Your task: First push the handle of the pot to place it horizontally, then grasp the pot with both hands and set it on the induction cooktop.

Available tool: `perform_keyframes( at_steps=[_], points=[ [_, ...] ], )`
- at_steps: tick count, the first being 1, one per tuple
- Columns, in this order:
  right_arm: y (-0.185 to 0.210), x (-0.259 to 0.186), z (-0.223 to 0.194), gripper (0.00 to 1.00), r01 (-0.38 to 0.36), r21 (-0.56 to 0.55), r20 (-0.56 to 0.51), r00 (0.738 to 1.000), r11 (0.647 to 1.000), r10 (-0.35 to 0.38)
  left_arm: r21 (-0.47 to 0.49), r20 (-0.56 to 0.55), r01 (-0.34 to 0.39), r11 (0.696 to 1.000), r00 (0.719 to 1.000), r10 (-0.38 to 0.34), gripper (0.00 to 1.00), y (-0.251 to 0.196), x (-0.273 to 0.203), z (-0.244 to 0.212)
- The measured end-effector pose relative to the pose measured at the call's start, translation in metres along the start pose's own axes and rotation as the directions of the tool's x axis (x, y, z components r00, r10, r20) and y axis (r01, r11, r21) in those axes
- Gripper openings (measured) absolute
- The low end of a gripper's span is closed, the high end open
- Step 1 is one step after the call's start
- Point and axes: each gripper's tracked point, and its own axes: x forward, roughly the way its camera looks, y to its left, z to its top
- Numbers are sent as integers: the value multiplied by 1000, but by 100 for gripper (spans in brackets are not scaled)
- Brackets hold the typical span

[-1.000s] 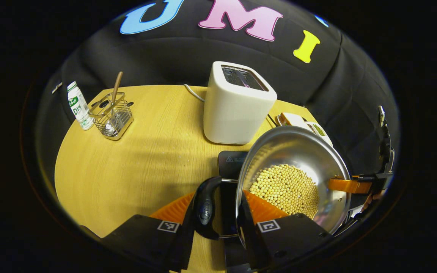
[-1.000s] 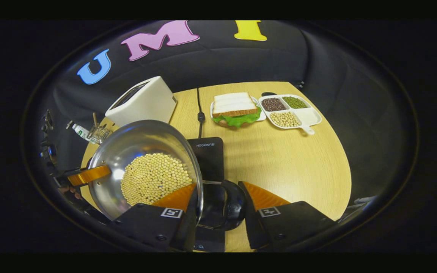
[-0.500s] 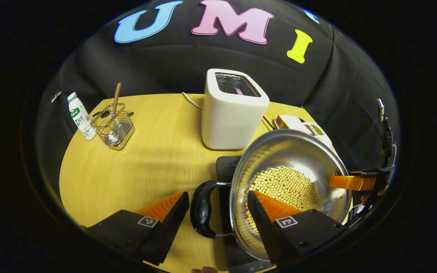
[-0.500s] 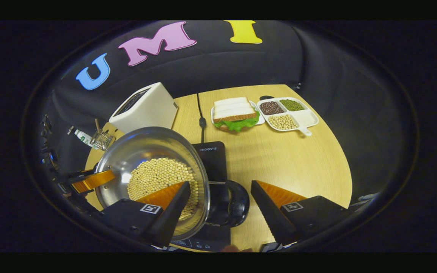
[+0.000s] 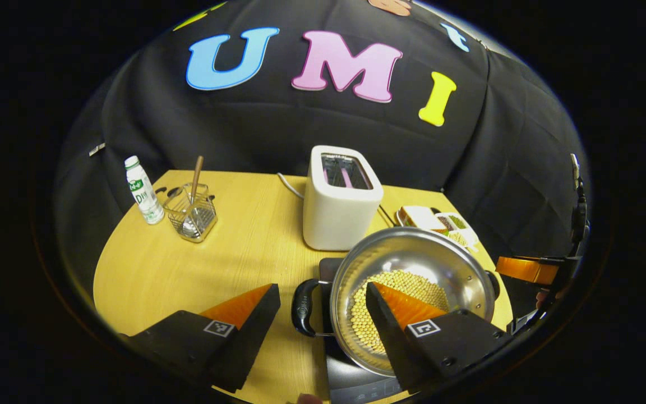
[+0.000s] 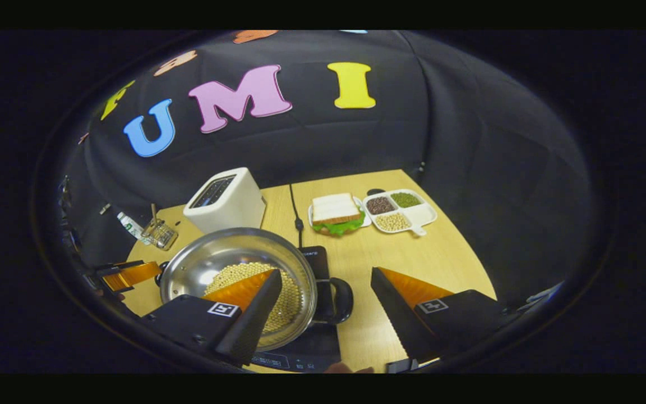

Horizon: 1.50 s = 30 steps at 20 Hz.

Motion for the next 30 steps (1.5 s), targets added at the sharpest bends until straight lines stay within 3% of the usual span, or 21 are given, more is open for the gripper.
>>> perform_keyframes(
  at_steps=[4, 9, 16, 22, 28, 30],
  points=[
    [9, -44, 34, 99, 12, -21, 156, 988, 1000, -8, 12, 141, 3, 1000, 990, -5, 96, -3, -44, 32],
    [25, -95, 63, 99, 25, -32, 282, 959, 999, -15, 23, 225, 8, 1000, 974, -13, 96, -3, -96, 52],
    [51, -157, 84, 98, 50, -64, 434, 901, 997, -18, 95, 386, -51, 994, 922, 11, 95, 10, -165, 86],
    [70, -197, 95, 98, 58, -61, 538, 843, 996, -16, 69, 465, -47, 997, 885, 10, 95, 10, -203, 84],
    [83, -216, 96, 98, 63, -73, 583, 812, 995, -9, 89, 513, -94, 992, 858, 36, 95, 15, -225, 84],
    [86, -215, 93, 98, 58, -77, 575, 818, 995, -3, 82, 510, -82, 993, 860, 29, 95, 16, -229, 79]
  ],
)
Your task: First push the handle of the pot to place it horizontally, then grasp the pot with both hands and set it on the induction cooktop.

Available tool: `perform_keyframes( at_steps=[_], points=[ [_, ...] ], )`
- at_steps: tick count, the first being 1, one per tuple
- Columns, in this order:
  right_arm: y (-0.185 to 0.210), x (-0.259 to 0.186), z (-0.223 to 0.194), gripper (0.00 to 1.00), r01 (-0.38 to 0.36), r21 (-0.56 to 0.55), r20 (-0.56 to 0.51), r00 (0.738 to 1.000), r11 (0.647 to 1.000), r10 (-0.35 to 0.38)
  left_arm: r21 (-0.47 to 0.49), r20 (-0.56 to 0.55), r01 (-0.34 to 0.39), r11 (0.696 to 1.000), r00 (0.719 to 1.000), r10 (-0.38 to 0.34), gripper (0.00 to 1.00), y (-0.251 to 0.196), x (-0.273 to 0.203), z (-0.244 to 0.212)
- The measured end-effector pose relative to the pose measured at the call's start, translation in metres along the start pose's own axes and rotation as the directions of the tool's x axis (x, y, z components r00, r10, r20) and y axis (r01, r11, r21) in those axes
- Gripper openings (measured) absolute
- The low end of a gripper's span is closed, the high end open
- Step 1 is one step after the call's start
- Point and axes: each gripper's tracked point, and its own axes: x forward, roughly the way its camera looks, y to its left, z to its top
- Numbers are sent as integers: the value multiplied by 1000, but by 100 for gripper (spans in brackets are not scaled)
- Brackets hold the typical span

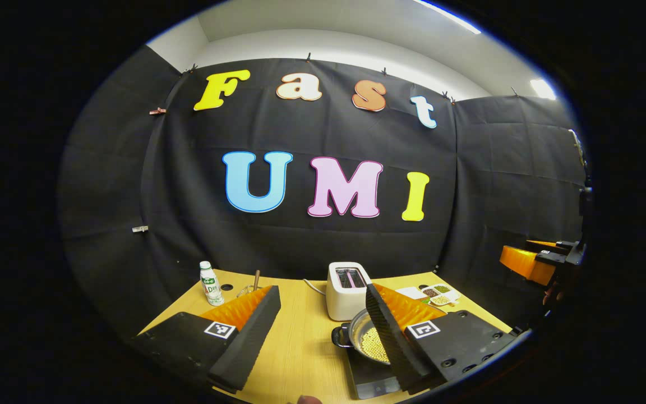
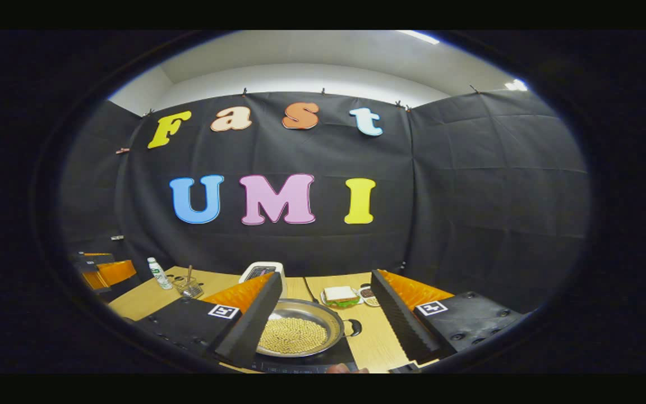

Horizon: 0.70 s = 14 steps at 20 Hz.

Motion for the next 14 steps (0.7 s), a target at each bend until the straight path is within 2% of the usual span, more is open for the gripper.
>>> perform_keyframes(
  at_steps=[14],
  points=[
    [3, -6, -8, 98, -20, -18, -22, 1000, 1000, 20, 21, -20, -10, 1000, 1000, 10, 95, 3, -5, -8]
  ],
)
